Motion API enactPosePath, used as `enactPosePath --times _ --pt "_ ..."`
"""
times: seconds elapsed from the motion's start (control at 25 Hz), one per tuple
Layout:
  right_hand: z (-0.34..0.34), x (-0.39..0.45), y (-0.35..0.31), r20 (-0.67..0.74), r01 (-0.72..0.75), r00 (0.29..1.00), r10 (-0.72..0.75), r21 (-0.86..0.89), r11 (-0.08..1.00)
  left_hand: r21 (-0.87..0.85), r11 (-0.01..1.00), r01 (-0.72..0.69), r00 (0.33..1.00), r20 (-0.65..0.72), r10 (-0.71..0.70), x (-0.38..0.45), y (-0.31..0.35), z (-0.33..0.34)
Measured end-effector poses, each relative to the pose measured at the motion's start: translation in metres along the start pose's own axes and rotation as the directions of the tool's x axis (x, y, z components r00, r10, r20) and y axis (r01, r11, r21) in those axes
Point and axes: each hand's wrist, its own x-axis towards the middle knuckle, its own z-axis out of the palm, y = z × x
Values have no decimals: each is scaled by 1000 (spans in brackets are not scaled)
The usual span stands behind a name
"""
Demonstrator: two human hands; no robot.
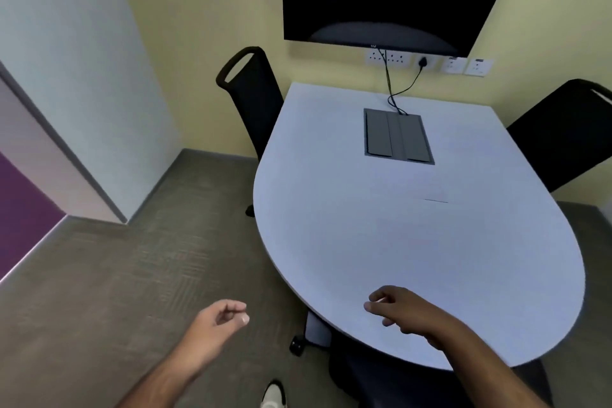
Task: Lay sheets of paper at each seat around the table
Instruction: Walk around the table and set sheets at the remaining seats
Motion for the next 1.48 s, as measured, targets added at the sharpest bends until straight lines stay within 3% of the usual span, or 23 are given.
enactPosePath --times 0.2,0.36,0.48,0.64,0.8,1.04,1.24,1.48 --pt "13 58 -57 -21 11 1000 -10 72 997 73 993 -92 993 87 85 65 75 -44" --pt "40 93 -92 -140 38 990 -16 154 987 9 1000 -27 996 85 26 120 100 -65" --pt "60 111 -116 -219 -17 972 90 317 948 -15 1000 -2 994 109 4 162 108 -69" --pt "71 132 -151 -220 -81 951 219 506 859 -38 998 55 982 184 -48 242 131 -75" --pt "71 161 -198 -288 -78 897 336 643 762 23 991 133 901 414 -130 324 172 -85" --pt "75 196 -269 -397 4 793 462 762 647 161 987 -22 792 605 -81 421 249 -78" --pt "79 223 -281 -425 53 727 540 818 573 220 973 -69 705 701 -108 460 291 -29" --pt "8 278 -255 -481 103 668 568 815 570 309 939 -151 663 737 -135 495 321 46"
